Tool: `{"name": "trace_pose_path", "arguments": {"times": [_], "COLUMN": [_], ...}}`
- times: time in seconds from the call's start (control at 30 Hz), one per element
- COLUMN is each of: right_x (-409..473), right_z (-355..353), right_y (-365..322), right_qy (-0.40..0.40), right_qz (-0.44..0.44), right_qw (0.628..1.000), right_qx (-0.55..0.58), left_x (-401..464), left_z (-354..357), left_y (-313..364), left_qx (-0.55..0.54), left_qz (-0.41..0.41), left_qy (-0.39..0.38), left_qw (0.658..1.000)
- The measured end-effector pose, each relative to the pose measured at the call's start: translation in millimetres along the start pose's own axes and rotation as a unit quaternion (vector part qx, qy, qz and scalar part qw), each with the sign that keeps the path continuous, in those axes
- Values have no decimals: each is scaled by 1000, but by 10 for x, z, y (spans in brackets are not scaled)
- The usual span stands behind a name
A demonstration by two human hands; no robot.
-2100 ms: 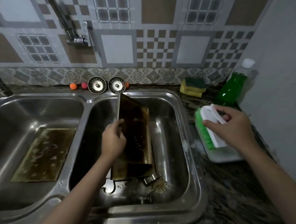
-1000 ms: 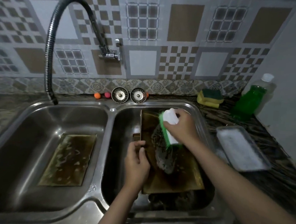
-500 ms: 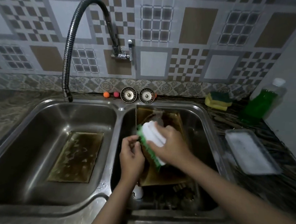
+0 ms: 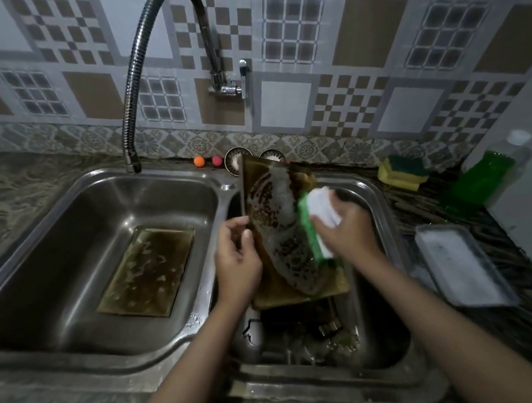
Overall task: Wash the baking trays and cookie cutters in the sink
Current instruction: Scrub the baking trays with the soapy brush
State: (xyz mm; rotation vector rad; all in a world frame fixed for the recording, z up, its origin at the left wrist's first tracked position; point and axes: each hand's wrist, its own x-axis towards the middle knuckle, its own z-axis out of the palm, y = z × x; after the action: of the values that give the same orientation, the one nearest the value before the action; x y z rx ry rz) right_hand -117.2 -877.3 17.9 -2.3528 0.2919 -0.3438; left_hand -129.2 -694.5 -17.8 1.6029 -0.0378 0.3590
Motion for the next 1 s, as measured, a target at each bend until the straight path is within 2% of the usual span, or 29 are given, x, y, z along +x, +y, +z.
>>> {"name": "trace_pose_path", "arguments": {"times": [0.1,0.2,0.3,0.47,0.53,0.63,0.7,0.73,0.83,0.93,1.0], "right_x": [170,-234,-537,80,174,-113,-329,-343,-139,46,57], "right_z": [24,283,287,78,128,316,372,353,92,-311,-483], "right_y": [-267,-530,-404,-146,-260,-374,-283,-198,29,164,262], "right_qy": [21,-36,-65,-5,3,-52,-115,-121,-55,15,17], "right_qz": [2,-61,-66,-41,-28,-52,-44,-30,20,-11,-39], "right_qw": [999,996,993,999,1000,996,989,989,990,989,989], "right_qx": [44,60,74,-15,0,56,76,82,128,146,141], "left_x": [-70,64,170,-31,-71,47,143,169,178,226,263], "left_z": [144,125,-19,83,151,113,37,4,-48,-99,-128], "left_y": [20,14,-45,-63,-72,-149,-188,-202,-230,-275,-297], "left_qx": [-14,-55,-72,-55,-49,-62,-44,-29,-4,-16,-33], "left_qz": [0,-36,-75,-76,-72,-82,-85,-83,-89,-121,-143], "left_qy": [-40,-1,29,-47,-71,-39,-12,-6,-10,4,19], "left_qw": [999,998,994,994,994,994,995,996,996,993,989]}}
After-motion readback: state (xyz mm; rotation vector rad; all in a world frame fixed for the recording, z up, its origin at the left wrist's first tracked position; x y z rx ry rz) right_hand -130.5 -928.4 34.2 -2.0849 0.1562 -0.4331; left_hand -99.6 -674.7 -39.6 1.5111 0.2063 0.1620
